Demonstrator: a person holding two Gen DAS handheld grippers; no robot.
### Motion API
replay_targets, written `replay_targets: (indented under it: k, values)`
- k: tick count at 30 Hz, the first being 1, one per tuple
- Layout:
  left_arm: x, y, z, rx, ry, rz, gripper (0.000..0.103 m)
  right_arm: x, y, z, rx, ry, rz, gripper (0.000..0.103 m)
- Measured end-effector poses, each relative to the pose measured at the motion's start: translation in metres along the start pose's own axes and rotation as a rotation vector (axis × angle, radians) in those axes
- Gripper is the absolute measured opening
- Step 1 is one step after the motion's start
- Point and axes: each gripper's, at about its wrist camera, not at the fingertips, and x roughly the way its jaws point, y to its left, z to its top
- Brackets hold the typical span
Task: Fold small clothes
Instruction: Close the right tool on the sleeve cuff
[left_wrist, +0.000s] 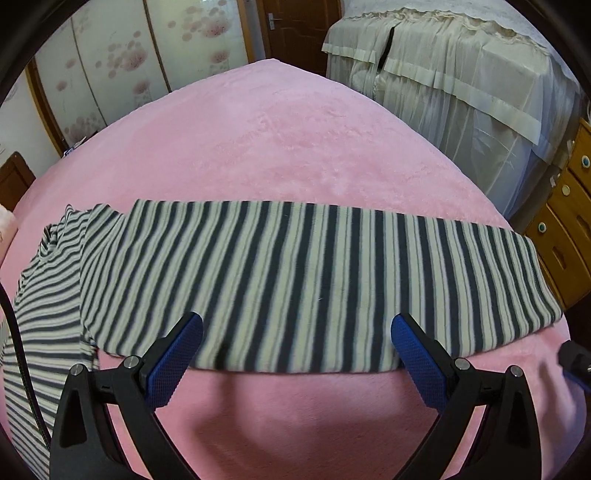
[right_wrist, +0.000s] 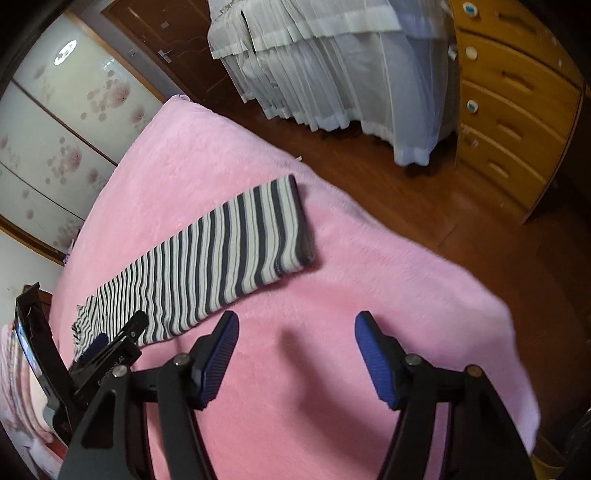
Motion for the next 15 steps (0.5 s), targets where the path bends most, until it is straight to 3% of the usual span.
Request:
replay_targets:
  k: [6, 8, 9, 10, 12, 15]
  values:
    - [0.003, -0.007, 0.003, -0.008, -0.006, 0.001, 0.093, 0.025, 0.004, 0.012, 0.046, -0.002, -0.019, 0.066]
    - [0.0, -0.008, 0.006, 0.0, -0.009, 0.001, 0.091, 0.031, 0.007, 0.017, 0.045, -0.011, -0.037, 0.06]
    - [-0.002, -0.008, 0.007, 0.003, -0.011, 0.003, 0.091, 0.035, 0.011, 0.019, 0.029, -0.014, -0.061, 0.048]
    - [-0.005, -0.005, 0.008, 0.008, -0.016, 0.006, 0.091, 0.037, 0.014, 0.02, 0.016, -0.012, -0.071, 0.03]
    - [-0.012, 0.001, 0.012, 0.014, -0.023, 0.007, 0.091, 0.038, 0.023, 0.022, -0.017, -0.019, -0.079, 0.008]
    - [-0.027, 0.021, 0.016, 0.014, -0.033, 0.005, 0.091, 0.018, 0.044, 0.021, -0.099, -0.087, -0.045, 0.007]
